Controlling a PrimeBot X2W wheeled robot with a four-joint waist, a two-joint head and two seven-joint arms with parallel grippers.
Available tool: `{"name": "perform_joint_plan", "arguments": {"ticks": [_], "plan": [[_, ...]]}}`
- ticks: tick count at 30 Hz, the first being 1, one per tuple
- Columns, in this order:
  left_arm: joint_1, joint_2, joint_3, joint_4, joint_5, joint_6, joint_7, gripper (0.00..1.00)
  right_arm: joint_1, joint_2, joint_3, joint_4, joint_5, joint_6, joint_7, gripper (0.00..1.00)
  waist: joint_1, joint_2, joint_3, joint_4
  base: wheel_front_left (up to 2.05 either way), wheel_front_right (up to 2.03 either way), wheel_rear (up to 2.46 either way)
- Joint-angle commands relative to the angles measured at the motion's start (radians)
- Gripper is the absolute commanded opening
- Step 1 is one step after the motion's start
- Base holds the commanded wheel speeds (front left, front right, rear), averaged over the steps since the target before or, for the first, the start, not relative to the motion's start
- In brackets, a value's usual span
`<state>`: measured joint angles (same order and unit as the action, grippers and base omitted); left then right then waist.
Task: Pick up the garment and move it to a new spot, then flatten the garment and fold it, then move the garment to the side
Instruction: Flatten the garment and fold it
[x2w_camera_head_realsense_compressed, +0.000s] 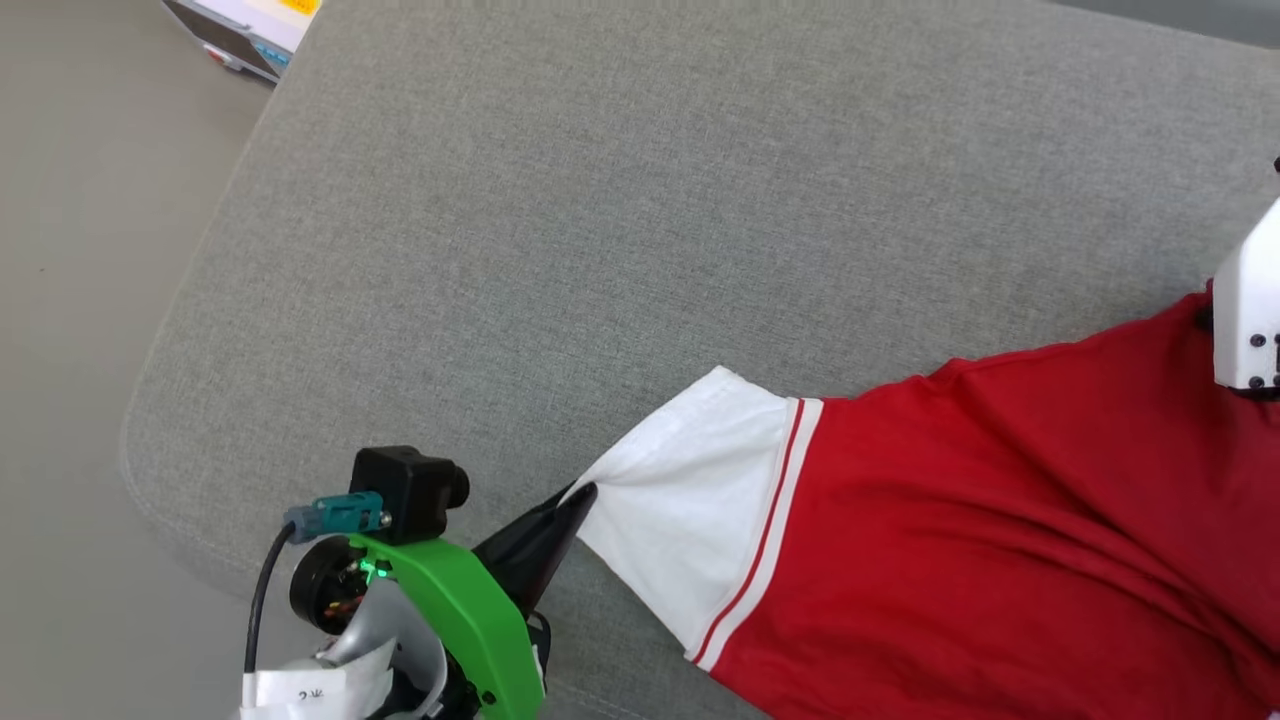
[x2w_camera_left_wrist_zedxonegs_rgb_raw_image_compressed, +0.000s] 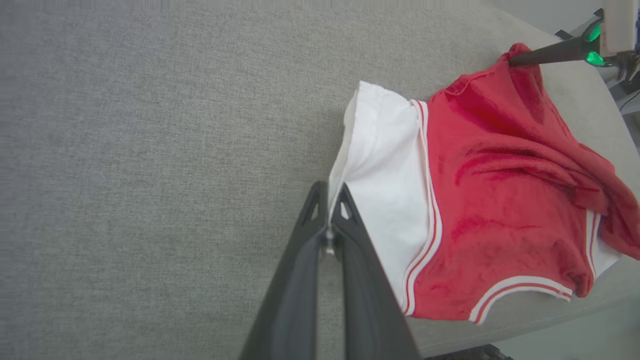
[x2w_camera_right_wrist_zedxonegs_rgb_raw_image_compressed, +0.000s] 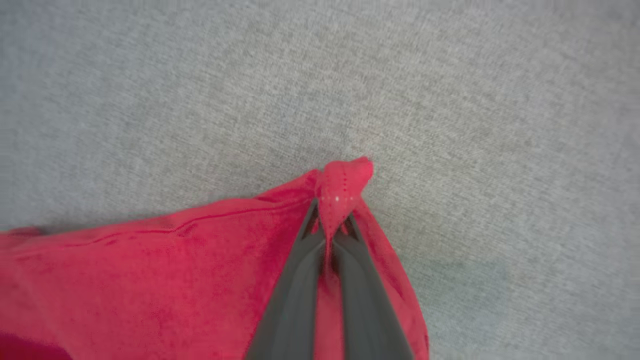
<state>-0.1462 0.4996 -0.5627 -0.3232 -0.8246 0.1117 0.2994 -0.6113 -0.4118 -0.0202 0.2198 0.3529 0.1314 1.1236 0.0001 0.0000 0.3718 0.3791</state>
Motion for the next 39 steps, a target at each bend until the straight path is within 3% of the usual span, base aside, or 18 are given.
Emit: {"name": "perform_joint_plan", "arguments": {"ticks": [1, 8, 14, 23, 32, 39], "plan": [[-0.019, 0.006, 0.011, -0.004, 0.015, 0.008, -0.006, 0.00, 0.007, -0.002, 0.005, 0.008, 0.012, -0.001, -0.027, 0.00, -0.0001, 0.0000, -0.045, -0.035, 0.00, 0.00, 0.00], [-0.026, 0.043, 0.053, -0.050, 0.036, 0.038, -0.014, 0.00, -0.017, -0.009, -0.010, 0.035, 0.044, -0.001, -0.181, 0.00, -0.0001, 0.0000, -0.160, -0.123, 0.00, 0.00, 0.00], [-0.049, 0.065, 0.100, -0.085, 0.065, 0.062, -0.043, 0.00, -0.015, -0.031, -0.021, -0.008, 0.072, -0.001, -0.251, 0.00, -0.0001, 0.0000, -0.213, -0.178, 0.00, 0.00, 0.00], [-0.162, 0.059, 0.191, -0.138, 0.098, 0.107, -0.087, 0.00, -0.029, -0.041, -0.093, -0.107, 0.104, -0.001, -0.302, 0.00, -0.0001, 0.0000, -0.268, -0.242, 0.00, 0.00, 0.00], [-0.306, 0.046, 0.278, -0.184, 0.181, 0.184, -0.140, 0.00, -0.030, -0.016, -0.160, -0.273, 0.108, -0.001, -0.358, 0.00, -0.0001, 0.0000, -0.305, -0.310, 0.00, 0.00, 0.00], [-0.436, 0.028, 0.332, -0.192, 0.192, 0.186, -0.191, 0.00, -0.036, -0.007, -0.204, -0.339, 0.138, -0.001, -0.389, 0.00, -0.0001, 0.0000, -0.294, -0.351, 0.00, 0.00, 0.00]]}}
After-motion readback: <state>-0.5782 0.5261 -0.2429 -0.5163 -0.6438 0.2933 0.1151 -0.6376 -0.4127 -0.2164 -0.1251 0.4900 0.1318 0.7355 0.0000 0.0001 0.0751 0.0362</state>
